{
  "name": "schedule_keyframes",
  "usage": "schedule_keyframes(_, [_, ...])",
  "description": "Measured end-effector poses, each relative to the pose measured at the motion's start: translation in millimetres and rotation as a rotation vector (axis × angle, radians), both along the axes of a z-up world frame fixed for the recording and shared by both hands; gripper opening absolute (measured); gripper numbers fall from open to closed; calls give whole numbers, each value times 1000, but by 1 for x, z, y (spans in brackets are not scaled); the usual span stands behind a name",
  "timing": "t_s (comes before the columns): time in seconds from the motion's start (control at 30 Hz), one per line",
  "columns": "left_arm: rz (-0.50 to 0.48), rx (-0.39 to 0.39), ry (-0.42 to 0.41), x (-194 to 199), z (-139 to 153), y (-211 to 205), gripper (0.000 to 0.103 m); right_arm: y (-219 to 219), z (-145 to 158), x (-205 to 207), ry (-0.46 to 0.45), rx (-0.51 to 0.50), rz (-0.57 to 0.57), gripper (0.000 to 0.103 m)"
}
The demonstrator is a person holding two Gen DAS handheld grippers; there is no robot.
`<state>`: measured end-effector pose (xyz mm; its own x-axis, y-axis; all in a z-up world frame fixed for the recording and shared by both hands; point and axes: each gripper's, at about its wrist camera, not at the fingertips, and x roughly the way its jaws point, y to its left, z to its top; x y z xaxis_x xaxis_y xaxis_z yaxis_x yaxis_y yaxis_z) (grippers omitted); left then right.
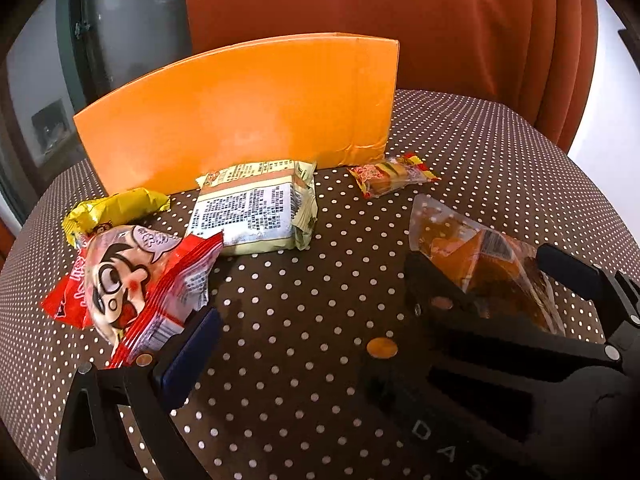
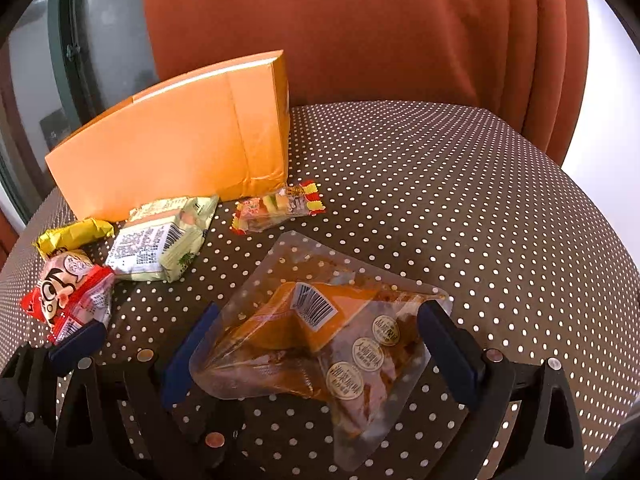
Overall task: Organize snacks
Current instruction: 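Grasp the clear bag of orange braised snack with the right tool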
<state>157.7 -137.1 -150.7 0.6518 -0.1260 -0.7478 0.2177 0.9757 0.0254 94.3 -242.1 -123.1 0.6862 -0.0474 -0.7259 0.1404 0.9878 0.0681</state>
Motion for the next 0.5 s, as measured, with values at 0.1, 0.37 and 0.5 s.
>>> schedule_keyframes(0.1, [-6, -1, 17, 2, -2, 0, 102, 0, -3, 4, 24, -4, 1, 102])
schedule_keyframes(0.37, [-19, 6, -7, -10, 4, 6, 102, 0, -2, -5, -15, 18, -2, 90])
schedule_keyframes(0.5, [-14, 19, -42, -21, 13, 15, 102, 6, 6, -16, -61, 31, -4, 69])
